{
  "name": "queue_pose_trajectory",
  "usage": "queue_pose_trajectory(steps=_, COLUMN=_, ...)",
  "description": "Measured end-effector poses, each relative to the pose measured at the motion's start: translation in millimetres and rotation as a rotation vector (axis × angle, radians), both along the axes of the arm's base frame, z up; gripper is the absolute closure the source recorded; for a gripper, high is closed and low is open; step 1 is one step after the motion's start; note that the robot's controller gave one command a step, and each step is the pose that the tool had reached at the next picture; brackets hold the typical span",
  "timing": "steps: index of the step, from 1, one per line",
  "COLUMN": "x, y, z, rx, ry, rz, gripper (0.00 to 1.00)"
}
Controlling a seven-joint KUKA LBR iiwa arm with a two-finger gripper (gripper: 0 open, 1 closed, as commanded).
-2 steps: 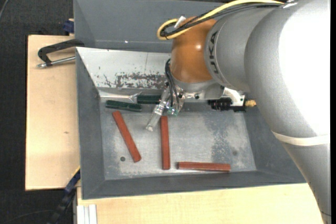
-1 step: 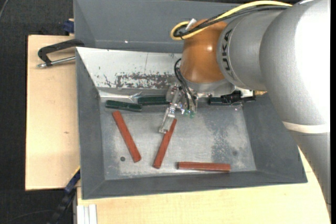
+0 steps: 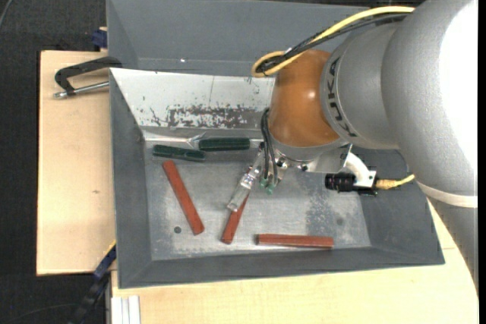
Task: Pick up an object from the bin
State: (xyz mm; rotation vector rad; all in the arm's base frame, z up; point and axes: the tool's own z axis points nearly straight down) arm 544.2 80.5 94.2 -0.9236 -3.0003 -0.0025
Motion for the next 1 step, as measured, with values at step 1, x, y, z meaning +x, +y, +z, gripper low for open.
queue_pose_trajectory(steps=1, x=-54.2, y=-2.5, z=-11.4, rx=-0.002, ry=0.004, rz=-0.165, gripper=0.00)
